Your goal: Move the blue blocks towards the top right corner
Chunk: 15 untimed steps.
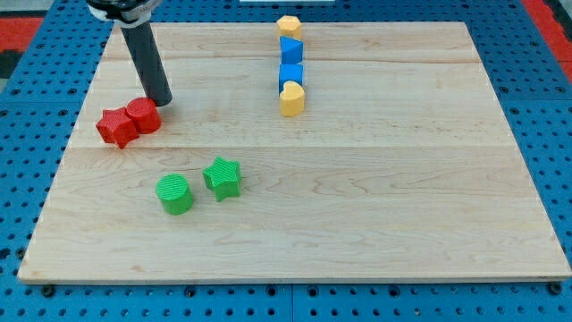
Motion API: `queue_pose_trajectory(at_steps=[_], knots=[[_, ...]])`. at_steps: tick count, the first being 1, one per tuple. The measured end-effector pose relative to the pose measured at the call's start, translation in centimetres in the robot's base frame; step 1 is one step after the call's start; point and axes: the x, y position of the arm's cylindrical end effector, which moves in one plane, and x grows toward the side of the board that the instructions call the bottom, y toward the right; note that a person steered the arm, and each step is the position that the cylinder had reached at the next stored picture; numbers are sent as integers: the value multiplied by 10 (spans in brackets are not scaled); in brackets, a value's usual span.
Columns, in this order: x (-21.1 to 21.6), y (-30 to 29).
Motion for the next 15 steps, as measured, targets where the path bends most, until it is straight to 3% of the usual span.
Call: queue_pose_trajectory(at_steps=[1, 2, 3, 4, 5, 7, 8, 9, 10, 12, 14, 15], knots=[[-3, 24], [-16, 92], [-27, 86], [-84, 106], [-107, 151], [-106, 327], [-39, 319], [-18, 243], [-6, 147], [-42, 101], [-54, 273], [-57, 297]])
